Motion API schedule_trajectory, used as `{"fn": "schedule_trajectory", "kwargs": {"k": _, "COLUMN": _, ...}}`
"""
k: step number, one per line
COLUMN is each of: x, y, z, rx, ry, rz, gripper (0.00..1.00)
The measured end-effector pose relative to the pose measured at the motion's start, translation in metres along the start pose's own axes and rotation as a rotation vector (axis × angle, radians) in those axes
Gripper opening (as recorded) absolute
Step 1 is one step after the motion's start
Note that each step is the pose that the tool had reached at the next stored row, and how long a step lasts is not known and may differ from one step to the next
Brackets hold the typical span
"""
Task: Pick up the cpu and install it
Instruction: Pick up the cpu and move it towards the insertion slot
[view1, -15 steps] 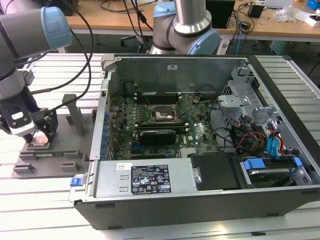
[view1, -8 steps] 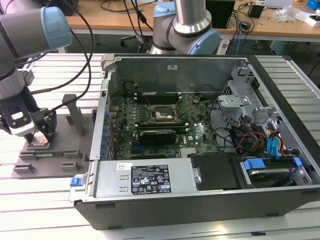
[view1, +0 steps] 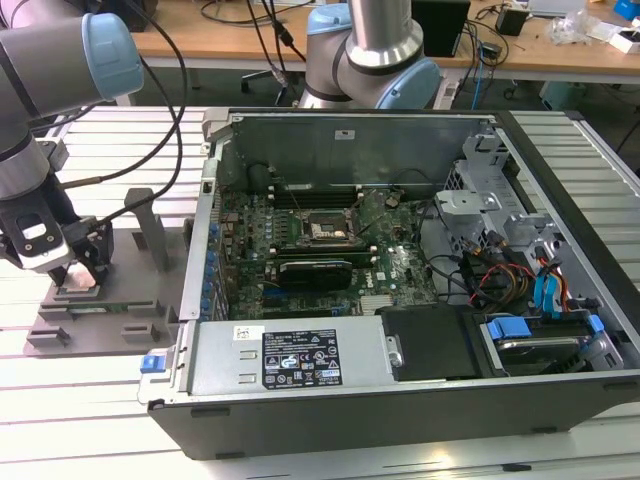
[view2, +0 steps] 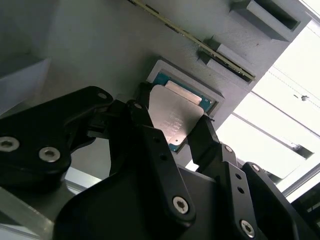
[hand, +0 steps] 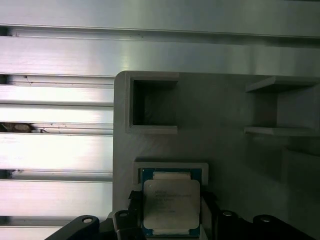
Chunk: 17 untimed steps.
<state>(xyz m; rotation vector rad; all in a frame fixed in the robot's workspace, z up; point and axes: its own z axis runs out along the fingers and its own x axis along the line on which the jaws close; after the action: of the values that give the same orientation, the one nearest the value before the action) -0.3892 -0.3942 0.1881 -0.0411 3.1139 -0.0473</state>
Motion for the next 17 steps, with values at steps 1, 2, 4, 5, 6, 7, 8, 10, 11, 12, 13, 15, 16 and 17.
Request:
{"fn": "schedule_trajectory", "kwargs": {"k": 1, "x": 0.0000, "y": 0.0000, "z": 0.0000, "rx": 0.0000, "ry": 0.0000, "rz": 0.000, "gripper": 0.55}}
{"fn": "schedule_trajectory", "kwargs": {"k": 2, "x": 0.0000, "y": 0.0000, "z": -0.0003, "rx": -0.0001, "ry": -0.0002, "rz": 0.000, "gripper": 0.55}}
{"fn": "schedule_trajectory", "kwargs": {"k": 4, "x": -0.0001, "y": -0.0001, "z": -0.0017, "rx": 0.0000, "ry": -0.0002, "rz": 0.000, "gripper": 0.55}}
{"fn": "schedule_trajectory", "kwargs": {"k": 5, "x": -0.0001, "y": -0.0001, "z": -0.0025, "rx": 0.0000, "ry": -0.0003, "rz": 0.000, "gripper": 0.55}}
{"fn": "schedule_trajectory", "kwargs": {"k": 6, "x": -0.0001, "y": -0.0001, "z": -0.0035, "rx": -0.0001, "ry": -0.0002, "rz": 0.000, "gripper": 0.55}}
{"fn": "schedule_trajectory", "kwargs": {"k": 7, "x": -0.0003, "y": -0.0002, "z": -0.0041, "rx": 0.0000, "ry": -0.0005, "rz": 0.000, "gripper": 0.55}}
{"fn": "schedule_trajectory", "kwargs": {"k": 8, "x": -0.0002, "y": -0.0002, "z": -0.0049, "rx": 0.0000, "ry": 0.0000, "rz": 0.000, "gripper": 0.55}}
{"fn": "schedule_trajectory", "kwargs": {"k": 10, "x": -0.0002, "y": -0.0003, "z": -0.0066, "rx": 0.0001, "ry": 0.0000, "rz": 0.000, "gripper": 0.55}}
{"fn": "schedule_trajectory", "kwargs": {"k": 11, "x": -0.0002, "y": -0.0003, "z": -0.0073, "rx": 0.0000, "ry": 0.0000, "rz": 0.000, "gripper": 0.55}}
{"fn": "schedule_trajectory", "kwargs": {"k": 12, "x": -0.0002, "y": -0.0003, "z": -0.0080, "rx": 0.0001, "ry": 0.0000, "rz": 0.000, "gripper": 0.55}}
{"fn": "schedule_trajectory", "kwargs": {"k": 13, "x": -0.0002, "y": -0.0003, "z": -0.0085, "rx": 0.0000, "ry": -0.0001, "rz": 0.000, "gripper": 0.55}}
{"fn": "schedule_trajectory", "kwargs": {"k": 15, "x": -0.0003, "y": -0.0003, "z": -0.0100, "rx": 0.0001, "ry": 0.0000, "rz": 0.000, "gripper": 0.55}}
{"fn": "schedule_trajectory", "kwargs": {"k": 16, "x": -0.0003, "y": -0.0003, "z": -0.0106, "rx": 0.0000, "ry": 0.0000, "rz": 0.000, "gripper": 0.55}}
{"fn": "schedule_trajectory", "kwargs": {"k": 17, "x": -0.0003, "y": -0.0004, "z": -0.0116, "rx": 0.0000, "ry": 0.0000, "rz": 0.000, "gripper": 0.55}}
